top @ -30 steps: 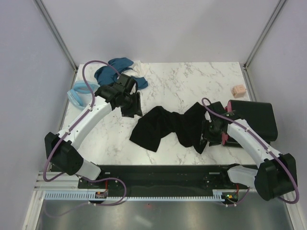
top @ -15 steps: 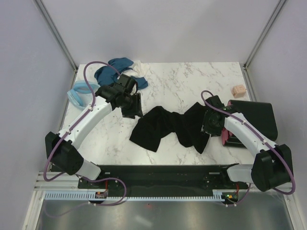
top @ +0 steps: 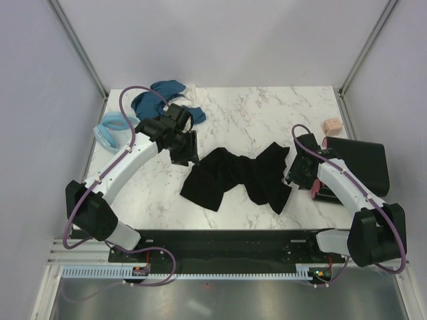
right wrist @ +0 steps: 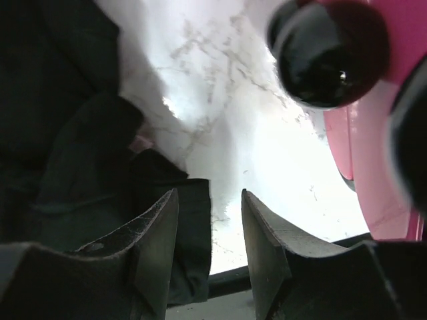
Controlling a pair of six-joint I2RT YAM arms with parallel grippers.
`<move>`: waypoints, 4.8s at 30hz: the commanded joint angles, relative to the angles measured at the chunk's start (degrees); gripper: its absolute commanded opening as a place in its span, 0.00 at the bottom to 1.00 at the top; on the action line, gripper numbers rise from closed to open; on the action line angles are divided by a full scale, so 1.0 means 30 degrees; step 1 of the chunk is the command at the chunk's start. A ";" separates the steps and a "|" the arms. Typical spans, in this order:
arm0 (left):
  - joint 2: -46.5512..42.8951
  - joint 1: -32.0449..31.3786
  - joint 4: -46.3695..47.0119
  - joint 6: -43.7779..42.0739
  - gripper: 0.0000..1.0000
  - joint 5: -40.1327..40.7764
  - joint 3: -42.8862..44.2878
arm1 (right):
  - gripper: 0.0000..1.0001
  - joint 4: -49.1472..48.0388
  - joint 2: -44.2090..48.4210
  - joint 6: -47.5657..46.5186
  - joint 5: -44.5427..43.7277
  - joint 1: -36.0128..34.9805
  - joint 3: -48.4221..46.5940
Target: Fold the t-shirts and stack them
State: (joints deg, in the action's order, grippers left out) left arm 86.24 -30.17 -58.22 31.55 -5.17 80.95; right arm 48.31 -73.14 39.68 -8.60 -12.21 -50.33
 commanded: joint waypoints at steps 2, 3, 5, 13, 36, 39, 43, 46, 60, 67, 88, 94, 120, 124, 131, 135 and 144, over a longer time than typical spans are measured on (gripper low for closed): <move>0.0054 0.0068 0.0011 -0.0790 0.50 -0.0357 0.0528 | 0.50 -0.0314 -0.0578 0.0485 0.0815 0.0612 0.0720; 0.0053 0.0068 0.0011 -0.0790 0.50 -0.0328 0.0498 | 0.50 -0.0343 -0.0928 0.0426 0.0932 0.0641 0.0779; 0.0024 0.0068 0.0040 -0.0790 0.50 -0.0328 0.0381 | 0.50 -0.0576 -0.1135 0.0163 0.1575 0.0670 0.0896; -0.0035 0.0068 0.0011 -0.0673 0.50 -0.0269 0.0264 | 0.52 -0.1486 -0.1692 0.0132 0.2837 0.0641 0.0984; -0.0444 0.0068 0.0069 -0.0644 0.50 -0.0445 -0.0029 | 0.48 -0.0490 -0.1488 0.1127 0.3719 -0.0939 0.2507; -0.0650 0.0068 0.0128 -0.0615 0.50 -0.0474 -0.0380 | 0.48 -0.0519 -0.1721 0.1478 0.3336 -0.1731 0.2624; -0.0767 0.0068 0.0099 -0.0644 0.50 -0.0475 -0.0439 | 0.48 -0.0723 -0.2278 0.1627 0.3336 -0.2257 0.2918; -0.0796 0.0068 0.0099 -0.0673 0.50 -0.0445 -0.0410 | 0.49 -0.0928 -0.2483 0.1656 0.3511 -0.2551 0.2743; -0.0884 0.0068 0.0128 -0.0644 0.50 -0.0562 -0.0615 | 0.51 0.0652 -0.2016 0.2036 0.0817 -0.3050 0.0253; -0.0796 0.0068 0.0157 -0.0585 0.50 -0.0767 -0.0703 | 0.52 0.1267 -0.1751 0.1773 -0.0002 -0.3050 -0.0742; -0.0914 0.0068 0.0187 -0.0673 0.50 -0.0738 -0.0645 | 0.60 0.3523 -0.2425 0.0982 -0.4486 -0.2318 -0.3792; -0.0884 0.0068 0.0187 -0.0673 0.50 -0.0826 -0.0527 | 0.60 0.3494 -0.1987 0.0747 -0.4281 -0.1850 -0.2738; -0.0825 0.0009 0.0157 -0.0234 0.50 -0.1148 -0.0848 | 0.59 -0.0343 0.0680 -0.1364 0.2926 -0.2434 0.1099; -0.0767 -0.0020 0.0245 -0.0234 0.49 -0.1265 -0.0996 | 0.59 0.0065 0.1528 -0.0747 0.0790 -0.3487 0.1336; -0.0708 -0.0167 0.0421 -0.0146 0.49 -0.1441 -0.1084 | 0.59 0.0711 0.1120 -0.0484 0.0494 -0.4485 0.1189; -0.0855 -0.0167 0.0479 -0.0145 0.49 -0.1383 -0.1201 | 0.59 0.0654 0.0974 0.0131 0.0347 -0.4573 0.1715; -0.0796 -0.0167 0.0479 -0.0263 0.49 -0.1412 -0.1143 | 0.59 -0.0575 -0.0108 0.0191 0.0200 -0.4632 0.1717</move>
State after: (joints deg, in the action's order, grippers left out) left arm 85.23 -30.41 -58.13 31.53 -8.14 77.17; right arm 49.30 -71.59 39.22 -6.63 -25.67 -44.99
